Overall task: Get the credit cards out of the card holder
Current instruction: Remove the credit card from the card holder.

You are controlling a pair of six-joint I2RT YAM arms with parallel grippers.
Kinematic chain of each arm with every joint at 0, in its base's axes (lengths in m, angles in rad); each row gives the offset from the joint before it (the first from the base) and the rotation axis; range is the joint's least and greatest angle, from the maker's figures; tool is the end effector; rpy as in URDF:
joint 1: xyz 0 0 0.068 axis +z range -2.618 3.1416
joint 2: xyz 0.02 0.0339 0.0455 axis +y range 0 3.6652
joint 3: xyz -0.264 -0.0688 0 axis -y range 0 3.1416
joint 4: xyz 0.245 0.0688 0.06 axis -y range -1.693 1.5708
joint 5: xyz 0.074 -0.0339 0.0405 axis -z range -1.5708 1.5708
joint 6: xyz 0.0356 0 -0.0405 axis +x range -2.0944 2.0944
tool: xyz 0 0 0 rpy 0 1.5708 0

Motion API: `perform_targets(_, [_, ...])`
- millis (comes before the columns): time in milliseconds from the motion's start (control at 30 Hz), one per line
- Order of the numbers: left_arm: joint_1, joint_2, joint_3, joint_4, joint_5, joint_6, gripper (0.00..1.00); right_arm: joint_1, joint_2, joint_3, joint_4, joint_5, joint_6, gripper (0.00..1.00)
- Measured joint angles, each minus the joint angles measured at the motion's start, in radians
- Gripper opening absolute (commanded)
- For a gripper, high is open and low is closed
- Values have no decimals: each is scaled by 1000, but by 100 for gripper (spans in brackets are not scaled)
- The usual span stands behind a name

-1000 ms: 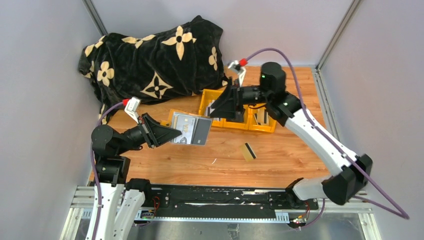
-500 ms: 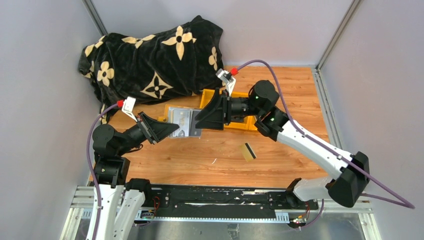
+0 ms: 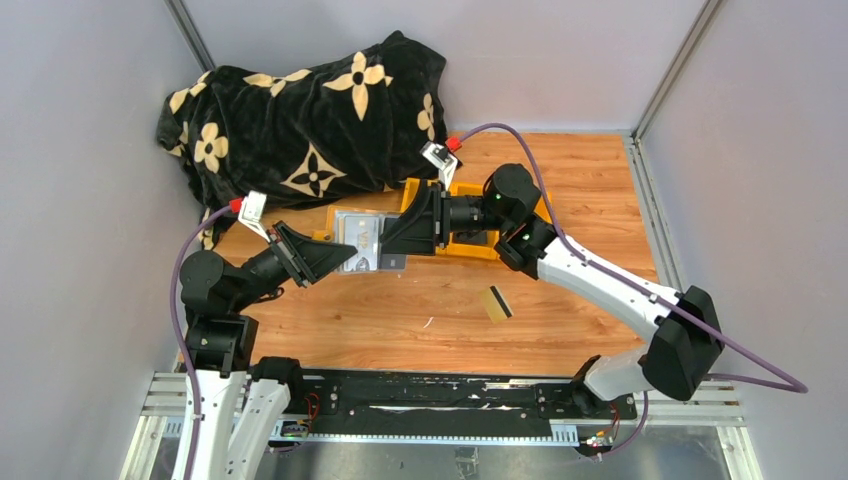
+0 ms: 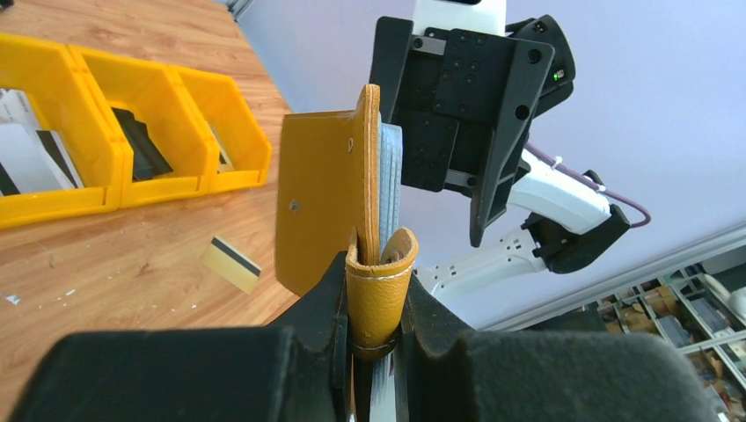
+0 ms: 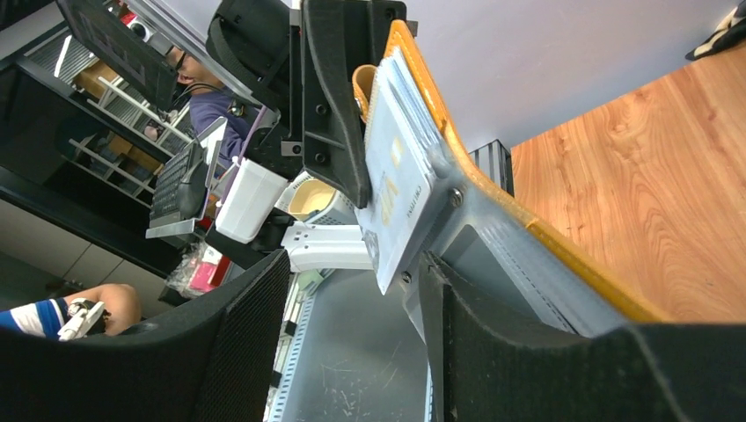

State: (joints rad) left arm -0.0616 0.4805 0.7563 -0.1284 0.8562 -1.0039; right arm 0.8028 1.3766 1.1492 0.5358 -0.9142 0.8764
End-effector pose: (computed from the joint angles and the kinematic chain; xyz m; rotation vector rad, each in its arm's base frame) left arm 0.0997 -0.0331 0.3743 0.0257 1.6576 -1.4389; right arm 0.1968 0.2444 0.4048 -0.8980 1.4468 1.9027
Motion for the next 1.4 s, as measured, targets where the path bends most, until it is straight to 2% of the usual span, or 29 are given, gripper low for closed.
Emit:
perform_targets(267, [0, 2, 2, 1, -5, -4, 0, 3, 44, -16, 101, -1, 72, 54])
perform_targets(400, [0, 2, 2, 3, -4, -11, 0, 14, 66, -17, 159, 0, 110, 49])
perform_targets(467, [0, 0, 2, 7, -6, -14, 0, 15, 83, -21, 201, 4, 138, 40])
perform_targets(633, [2, -6, 2, 8, -12, -18, 0, 14, 127, -60, 336, 21, 231, 8])
perform_targets(700, [3, -9, 2, 10, -11, -19, 0, 13, 140, -79, 391, 26, 274, 0])
perform_targets(767, [3, -10, 2, 10, -12, -19, 5, 13, 143, -92, 430, 27, 303, 0])
perform_targets(900, [2, -11, 2, 27, -2, -34, 24, 13, 143, -114, 504, 29, 351, 0])
perform_targets(967, [2, -11, 3, 35, 2, -44, 29, 13, 143, -122, 537, 29, 372, 0])
perform_targets(1067, [1, -11, 3, 48, 2, -56, 29, 15, 143, -132, 573, 26, 394, 0])
perform_targets(1400, [0, -11, 6, 62, 8, -92, 18, 15, 143, -173, 645, 28, 439, 0])
